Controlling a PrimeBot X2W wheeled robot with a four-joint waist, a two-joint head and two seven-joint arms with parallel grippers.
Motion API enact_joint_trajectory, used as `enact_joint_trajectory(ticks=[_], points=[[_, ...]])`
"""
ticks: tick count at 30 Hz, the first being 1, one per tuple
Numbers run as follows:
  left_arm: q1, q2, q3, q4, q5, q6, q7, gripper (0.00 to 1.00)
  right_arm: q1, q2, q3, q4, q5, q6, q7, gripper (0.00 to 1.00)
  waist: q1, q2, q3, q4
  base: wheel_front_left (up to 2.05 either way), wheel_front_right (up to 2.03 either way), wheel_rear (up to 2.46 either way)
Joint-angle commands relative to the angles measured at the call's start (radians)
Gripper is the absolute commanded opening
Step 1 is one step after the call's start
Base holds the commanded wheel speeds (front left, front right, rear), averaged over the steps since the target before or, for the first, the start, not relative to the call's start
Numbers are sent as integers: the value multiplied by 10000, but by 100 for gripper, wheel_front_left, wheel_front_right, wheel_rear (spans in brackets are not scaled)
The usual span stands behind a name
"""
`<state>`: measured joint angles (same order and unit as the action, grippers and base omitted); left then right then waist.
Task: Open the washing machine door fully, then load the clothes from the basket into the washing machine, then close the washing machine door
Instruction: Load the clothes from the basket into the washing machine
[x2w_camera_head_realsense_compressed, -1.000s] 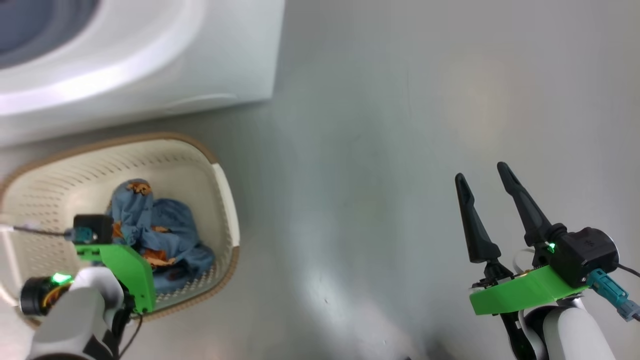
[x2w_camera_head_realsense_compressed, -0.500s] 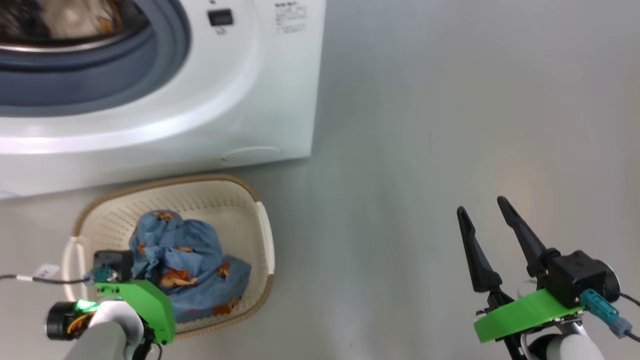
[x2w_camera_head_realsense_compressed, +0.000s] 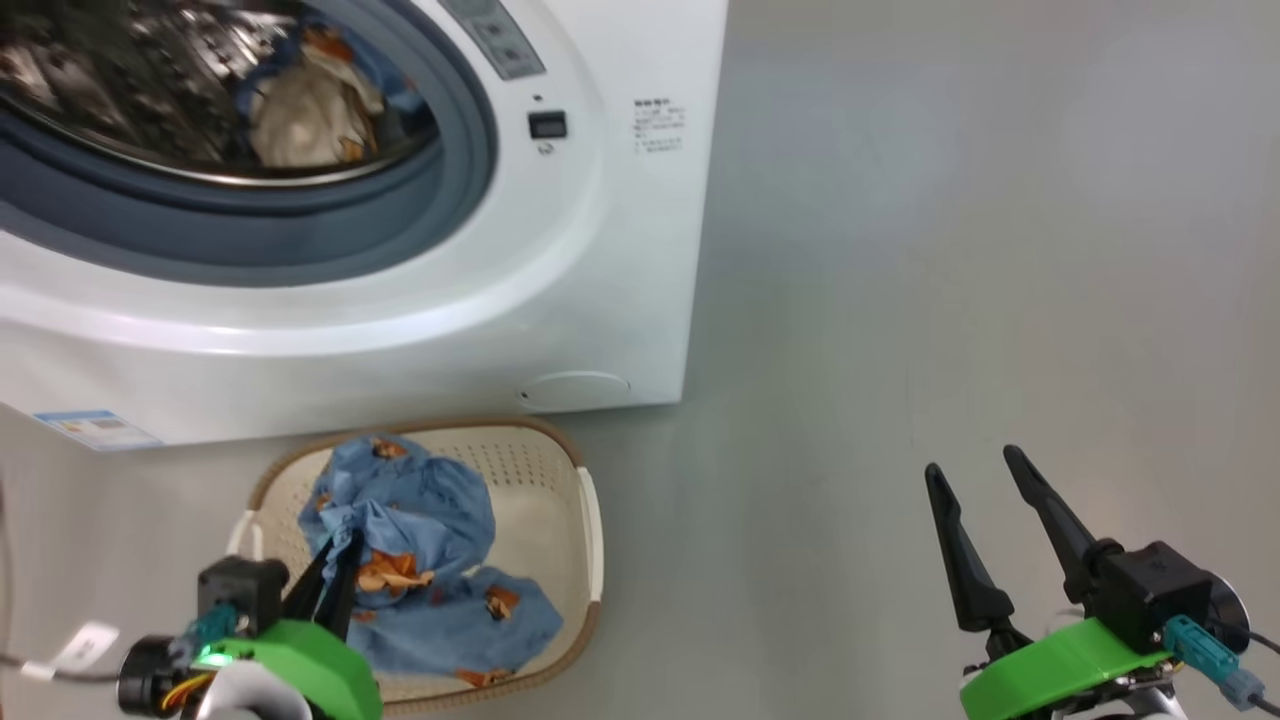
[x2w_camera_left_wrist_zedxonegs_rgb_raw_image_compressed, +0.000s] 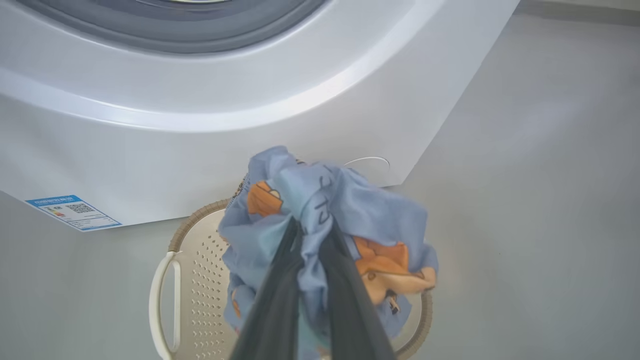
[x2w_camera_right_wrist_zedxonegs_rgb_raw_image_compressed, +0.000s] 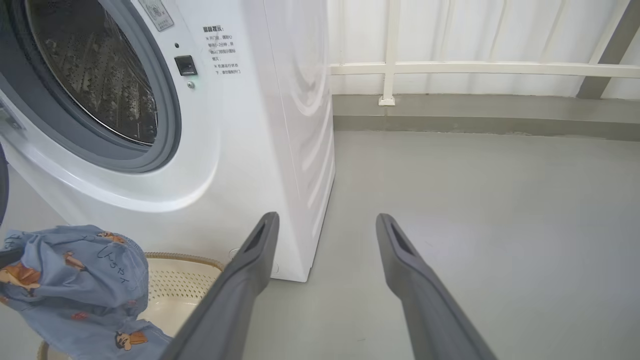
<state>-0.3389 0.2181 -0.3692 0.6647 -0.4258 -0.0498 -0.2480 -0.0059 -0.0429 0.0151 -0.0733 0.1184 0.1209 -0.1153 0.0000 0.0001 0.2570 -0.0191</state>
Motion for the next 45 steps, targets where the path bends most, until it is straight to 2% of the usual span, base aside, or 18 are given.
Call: enact_joint_trajectory(ticks=[1,7,12,22,33,38,45], points=[[220,430,449,-578,139,96,-136,0,98,-73,182,-268,61,98,-3,100,0,-1,-463,283,0,0,0],[1382,546,782,-2416,126,328,-136,0,293,-73,138,-248,158,98,-6,100,0,-1,-976,291,0,0,0],[2427,401,1078,-3904,103,579,-137,0,505,-73,101,-207,266,98,-32,100,0,-1,-1491,252,0,0,0],[3481,-191,1602,-5225,110,799,-137,0,815,-73,81,-246,360,98,25,100,0,-1,-2023,199,0,0,0],[3676,-666,2369,-5800,498,439,-137,0,883,-73,144,-261,413,98,1,100,0,-1,-2042,171,0,0,0],[3332,-665,2896,-6000,536,101,-137,0,823,-73,218,-354,318,98,67,100,0,-1,-1714,119,0,0,0],[2385,-469,3299,-5887,298,-121,-114,0,662,-73,259,-430,230,98,91,100,0,-1,-1044,-79,0,0,0]])
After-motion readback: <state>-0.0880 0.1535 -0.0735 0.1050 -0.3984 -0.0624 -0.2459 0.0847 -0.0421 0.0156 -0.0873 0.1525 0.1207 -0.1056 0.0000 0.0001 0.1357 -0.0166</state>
